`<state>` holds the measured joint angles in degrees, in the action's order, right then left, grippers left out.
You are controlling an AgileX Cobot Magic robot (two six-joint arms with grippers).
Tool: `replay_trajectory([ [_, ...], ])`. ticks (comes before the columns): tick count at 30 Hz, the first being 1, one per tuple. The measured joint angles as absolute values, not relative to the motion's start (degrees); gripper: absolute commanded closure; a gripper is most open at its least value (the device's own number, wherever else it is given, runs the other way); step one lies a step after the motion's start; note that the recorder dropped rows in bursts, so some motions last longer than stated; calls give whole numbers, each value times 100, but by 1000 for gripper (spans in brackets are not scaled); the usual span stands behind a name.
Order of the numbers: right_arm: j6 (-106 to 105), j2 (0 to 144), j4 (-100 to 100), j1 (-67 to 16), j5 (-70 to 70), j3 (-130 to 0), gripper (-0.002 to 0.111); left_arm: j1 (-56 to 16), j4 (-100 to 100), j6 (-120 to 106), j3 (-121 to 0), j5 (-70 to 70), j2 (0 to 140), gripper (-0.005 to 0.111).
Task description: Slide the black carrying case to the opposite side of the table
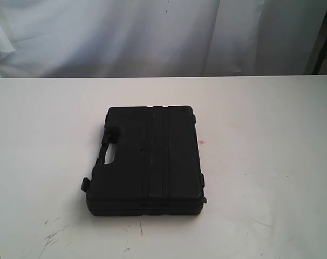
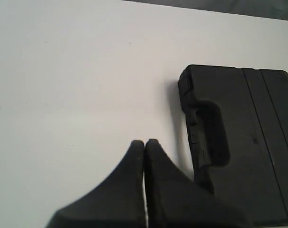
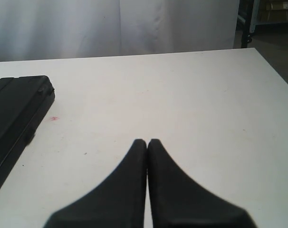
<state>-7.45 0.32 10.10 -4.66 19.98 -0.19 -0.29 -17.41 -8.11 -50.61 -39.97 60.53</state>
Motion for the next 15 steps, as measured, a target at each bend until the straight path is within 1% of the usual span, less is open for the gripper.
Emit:
replay_trajectory([
  [3, -745, 32, 1010, -466, 1998, -19, 108, -29, -2302, -1215, -5112, -4105, 6443, 107],
  [8, -745, 32, 1010, -466, 1998, -19, 108, -40, -2609, -1235, -5747, -4614, 7348, 107],
  [10, -745, 32, 1010, -466, 1998, -19, 108, -218, -2534, -1090, -5998, -4713, 7698, 107],
  [15, -745, 32, 1010, -466, 1998, -19, 108, -993, -1782, -188, -6398, -4789, 8333, 107],
])
